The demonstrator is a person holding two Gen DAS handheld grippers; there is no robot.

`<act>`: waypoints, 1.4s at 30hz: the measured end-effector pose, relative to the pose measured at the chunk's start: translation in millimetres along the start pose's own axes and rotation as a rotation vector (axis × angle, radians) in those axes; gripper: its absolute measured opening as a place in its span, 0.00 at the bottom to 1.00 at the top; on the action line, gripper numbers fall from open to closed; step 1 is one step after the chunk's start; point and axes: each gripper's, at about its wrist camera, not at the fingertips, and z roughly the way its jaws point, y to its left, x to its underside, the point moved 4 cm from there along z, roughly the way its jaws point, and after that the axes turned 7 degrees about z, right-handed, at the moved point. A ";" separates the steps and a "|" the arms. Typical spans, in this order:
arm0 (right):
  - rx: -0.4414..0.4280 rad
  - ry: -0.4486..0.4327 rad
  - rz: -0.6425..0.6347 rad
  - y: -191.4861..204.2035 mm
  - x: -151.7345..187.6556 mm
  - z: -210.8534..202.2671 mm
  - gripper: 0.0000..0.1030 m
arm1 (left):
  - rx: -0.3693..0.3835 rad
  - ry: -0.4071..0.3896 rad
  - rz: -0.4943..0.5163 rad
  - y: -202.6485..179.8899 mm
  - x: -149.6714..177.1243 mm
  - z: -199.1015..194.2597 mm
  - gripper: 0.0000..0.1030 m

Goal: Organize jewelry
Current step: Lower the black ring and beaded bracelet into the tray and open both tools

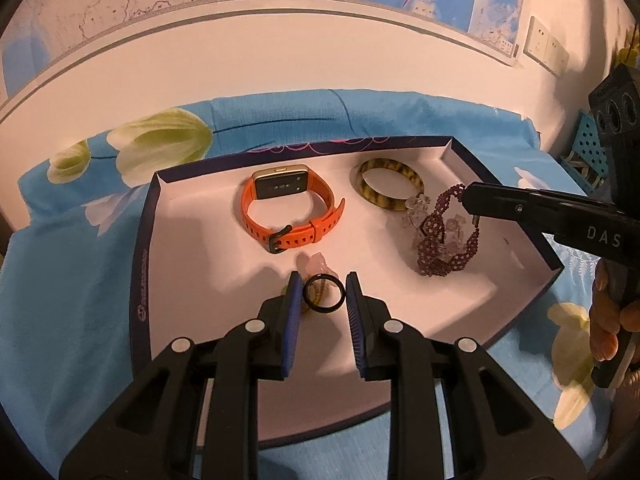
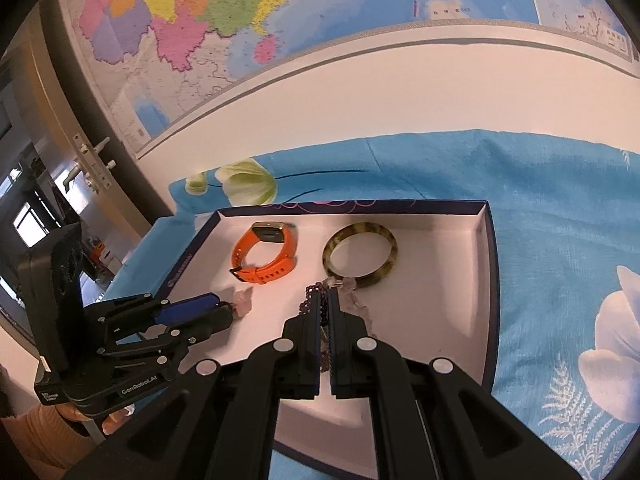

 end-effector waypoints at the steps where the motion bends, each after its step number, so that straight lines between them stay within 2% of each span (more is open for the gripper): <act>1: 0.002 0.002 0.004 -1.1 -0.5 1.5 0.02 | -0.003 0.000 0.003 -0.6 -0.5 0.1 0.22; 15: 0.031 0.021 0.017 -9.8 -1.5 13.7 0.06 | -0.019 -0.008 0.004 -1.0 -5.6 4.4 0.23; 21: 0.044 0.007 0.019 -10.0 -0.7 10.1 0.07 | -0.014 -0.020 -0.011 2.2 -6.4 0.8 0.38; 23: 0.050 -0.006 0.013 -8.5 -0.5 5.6 0.13 | -0.016 -0.029 -0.017 3.5 -6.1 -2.7 0.42; 33: 0.039 -0.076 -0.061 16.4 11.3 -36.4 0.31 | -0.017 -0.108 -0.005 2.6 1.8 -51.9 0.57; 42: 0.014 -0.100 -0.133 40.3 37.2 -71.1 0.37 | -0.034 -0.142 -0.009 6.6 34.2 -92.9 0.57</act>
